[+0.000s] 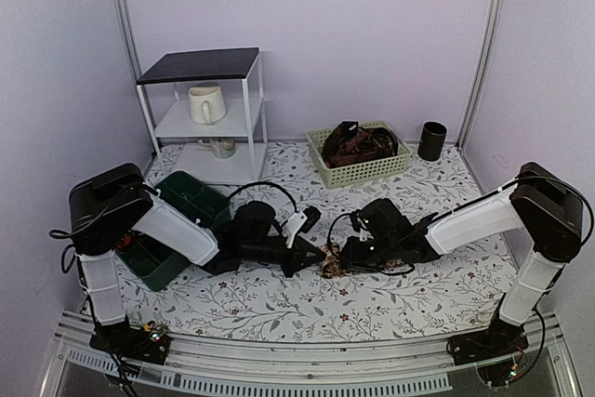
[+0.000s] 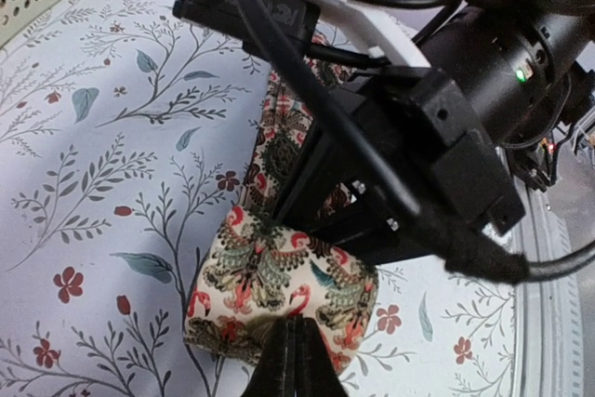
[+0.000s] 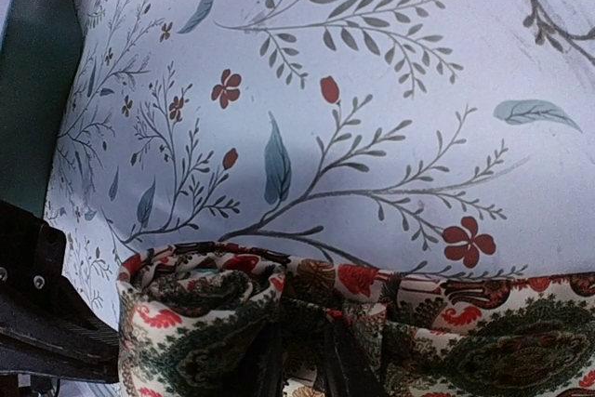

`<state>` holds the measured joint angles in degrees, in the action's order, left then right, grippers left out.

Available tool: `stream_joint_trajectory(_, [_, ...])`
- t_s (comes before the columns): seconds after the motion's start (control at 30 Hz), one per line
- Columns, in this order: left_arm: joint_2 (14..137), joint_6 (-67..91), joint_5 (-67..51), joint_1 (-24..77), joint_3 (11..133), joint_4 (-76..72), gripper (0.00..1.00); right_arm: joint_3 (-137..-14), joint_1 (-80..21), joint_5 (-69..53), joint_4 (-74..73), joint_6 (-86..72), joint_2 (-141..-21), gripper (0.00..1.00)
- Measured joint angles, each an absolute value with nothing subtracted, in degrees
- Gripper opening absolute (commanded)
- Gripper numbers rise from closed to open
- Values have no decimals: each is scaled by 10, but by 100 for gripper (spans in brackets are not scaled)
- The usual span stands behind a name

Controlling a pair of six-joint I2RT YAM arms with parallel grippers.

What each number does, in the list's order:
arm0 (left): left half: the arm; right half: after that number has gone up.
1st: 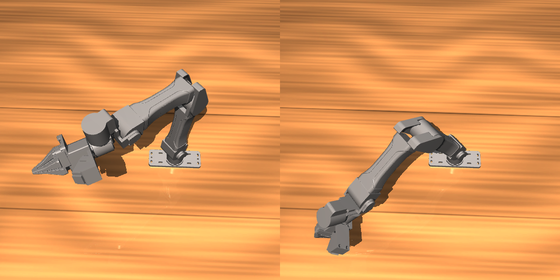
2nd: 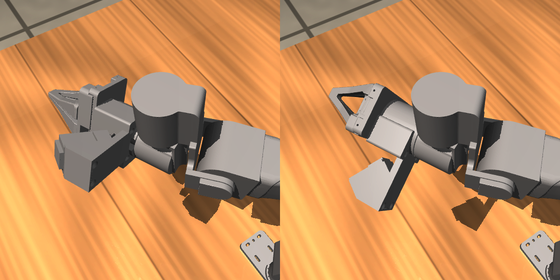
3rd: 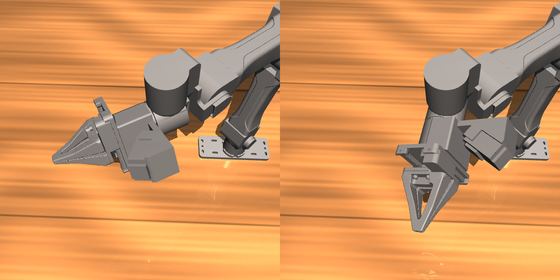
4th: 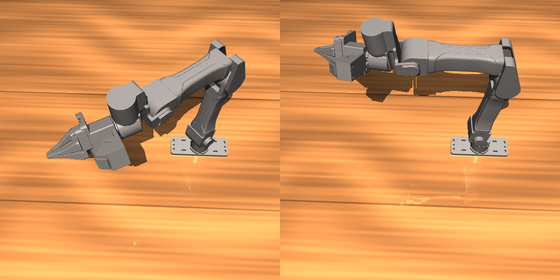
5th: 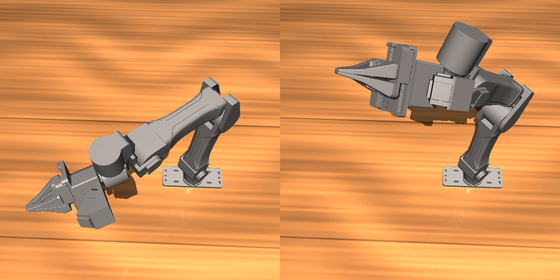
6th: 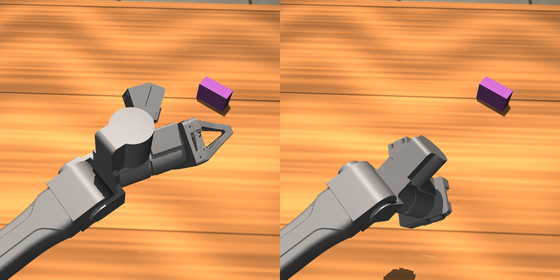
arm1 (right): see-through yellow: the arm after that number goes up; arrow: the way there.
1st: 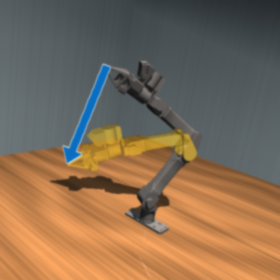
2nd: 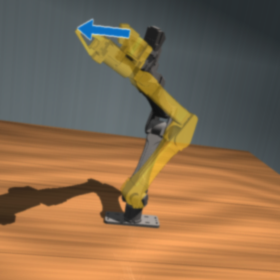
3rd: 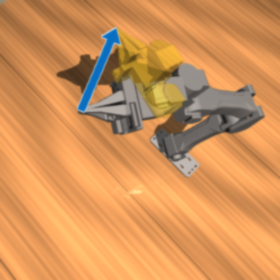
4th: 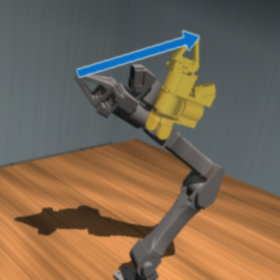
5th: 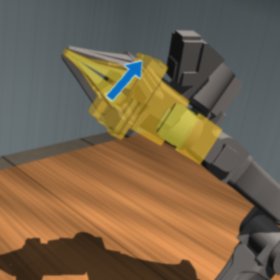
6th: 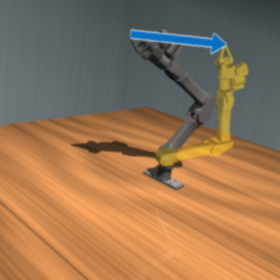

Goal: Roll the ties
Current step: Roll the tie at the center of the board.

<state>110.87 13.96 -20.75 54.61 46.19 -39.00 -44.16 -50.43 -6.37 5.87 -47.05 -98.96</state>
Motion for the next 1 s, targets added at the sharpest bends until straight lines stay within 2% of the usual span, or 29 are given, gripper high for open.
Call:
stream_joint_trajectory(0.23, [1133, 132, -217, 546, 485, -374, 0, -420, -496, -66, 75, -470, -975, 18])
stream_joint_trajectory(0.4, [1138, 128, -220, 546, 500, -356, 0, -411, -495, -65, 78, -467, -969, 9])
stream_joint_trajectory(0.57, [1139, 122, -221, 546, 510, -346, 0, -404, -495, -64, 82, -466, -966, 8])
stream_joint_trajectory(1.0, [1143, 107, -224, 546, 524, -325, 0, -345, -486, -51, 126, -477, -898, 27])
